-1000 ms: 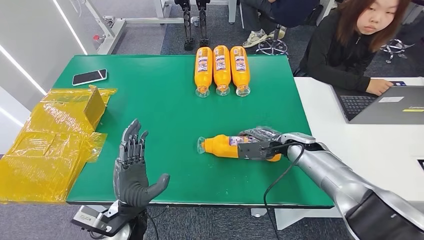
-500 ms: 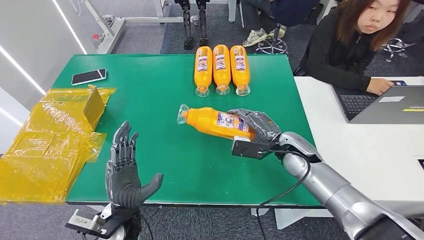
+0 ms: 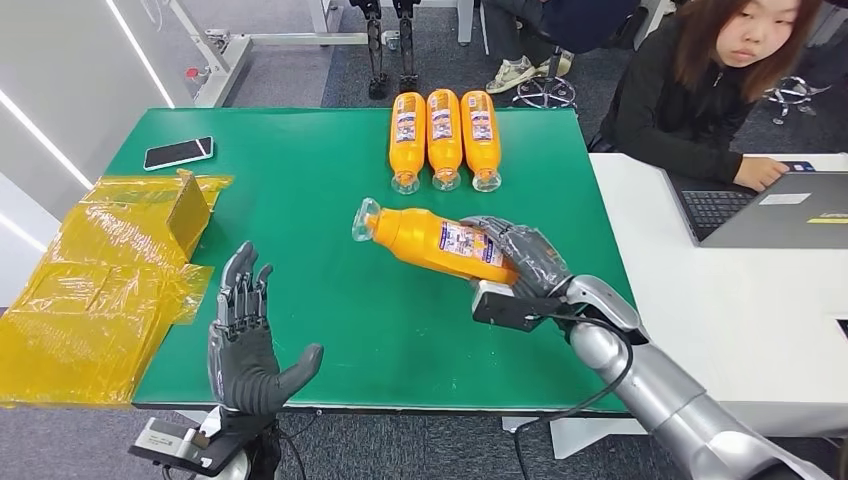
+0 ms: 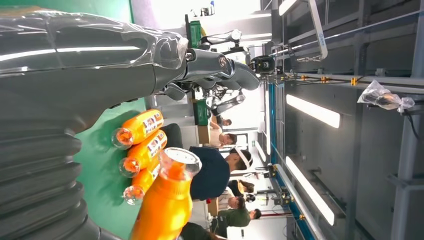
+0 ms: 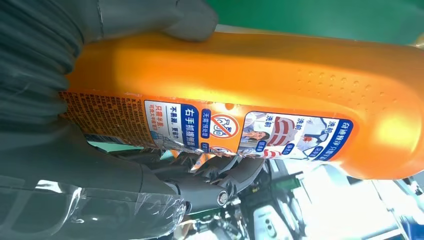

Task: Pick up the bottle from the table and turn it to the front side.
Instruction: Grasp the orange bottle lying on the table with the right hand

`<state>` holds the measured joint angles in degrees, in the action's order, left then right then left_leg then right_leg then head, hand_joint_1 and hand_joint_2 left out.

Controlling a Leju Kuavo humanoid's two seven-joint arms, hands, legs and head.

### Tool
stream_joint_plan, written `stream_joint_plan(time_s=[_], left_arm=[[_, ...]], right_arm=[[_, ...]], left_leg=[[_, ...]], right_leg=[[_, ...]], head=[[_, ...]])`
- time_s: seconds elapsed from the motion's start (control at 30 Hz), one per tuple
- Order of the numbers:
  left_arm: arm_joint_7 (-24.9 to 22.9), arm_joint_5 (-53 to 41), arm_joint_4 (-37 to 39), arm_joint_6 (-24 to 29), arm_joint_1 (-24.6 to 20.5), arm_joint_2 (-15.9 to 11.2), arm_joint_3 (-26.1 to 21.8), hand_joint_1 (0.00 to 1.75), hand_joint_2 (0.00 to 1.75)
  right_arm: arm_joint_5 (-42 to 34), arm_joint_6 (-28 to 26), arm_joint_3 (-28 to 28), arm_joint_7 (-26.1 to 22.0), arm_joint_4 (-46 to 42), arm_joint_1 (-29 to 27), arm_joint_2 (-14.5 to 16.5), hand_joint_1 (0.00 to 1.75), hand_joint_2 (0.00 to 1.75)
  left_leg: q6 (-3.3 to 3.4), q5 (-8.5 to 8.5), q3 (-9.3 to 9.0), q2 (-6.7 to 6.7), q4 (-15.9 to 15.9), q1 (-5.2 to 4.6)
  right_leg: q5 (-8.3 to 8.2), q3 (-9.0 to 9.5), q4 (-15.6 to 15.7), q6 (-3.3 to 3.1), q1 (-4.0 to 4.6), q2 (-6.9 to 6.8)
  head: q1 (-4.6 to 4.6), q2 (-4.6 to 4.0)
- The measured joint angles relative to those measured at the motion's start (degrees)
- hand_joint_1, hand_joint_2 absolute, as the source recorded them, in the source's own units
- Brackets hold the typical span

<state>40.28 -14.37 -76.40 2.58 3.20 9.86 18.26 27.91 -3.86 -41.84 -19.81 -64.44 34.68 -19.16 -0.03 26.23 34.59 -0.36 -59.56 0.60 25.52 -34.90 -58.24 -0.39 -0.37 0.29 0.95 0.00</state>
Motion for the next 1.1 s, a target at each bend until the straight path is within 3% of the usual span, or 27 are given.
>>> stream_joint_plan(time_s=[0.3,0.53,0.83,1.1], left_arm=[[-1.51,2.07,-0.18,-4.51,-0.18,1.64,-0.31,0.00,1.75],[-2.43,9.64,1.27,-12.01,-1.10,2.51,-0.50,0.00,1.75],[-2.60,13.76,6.04,-16.61,-4.43,3.15,-1.42,0.00,1.75],[-2.72,14.27,8.91,-17.58,-6.85,3.93,-1.43,0.00,1.75]], right_arm=[[7.37,-5.24,5.71,1.03,-13.12,-19.84,1.32,1.75,1.75],[14.40,-9.46,6.62,-1.87,-20.72,-29.13,6.44,1.75,1.75],[17.70,-11.65,5.55,-1.72,-25.24,-32.30,12.76,1.75,1.75],[18.56,-11.32,5.57,-1.02,-26.55,-32.51,14.75,1.75,1.75]], left_leg=[[0.06,0.14,0.11,-0.19,0.03,0.00],[0.04,0.15,0.10,-0.14,0.05,0.01],[0.06,0.12,0.09,-0.11,0.05,0.00],[0.06,0.13,0.10,-0.12,0.03,-0.01]], right_leg=[[0.13,-0.05,0.01,0.01,0.00,-0.17],[0.15,-0.08,0.00,0.00,0.00,-0.12],[0.13,-0.07,-0.01,-0.01,0.00,-0.10],[0.12,-0.06,0.00,-0.01,-0.01,-0.10]], head=[[0.01,0.00],[0.00,0.00],[0.01,0.00],[0.01,0.00]])
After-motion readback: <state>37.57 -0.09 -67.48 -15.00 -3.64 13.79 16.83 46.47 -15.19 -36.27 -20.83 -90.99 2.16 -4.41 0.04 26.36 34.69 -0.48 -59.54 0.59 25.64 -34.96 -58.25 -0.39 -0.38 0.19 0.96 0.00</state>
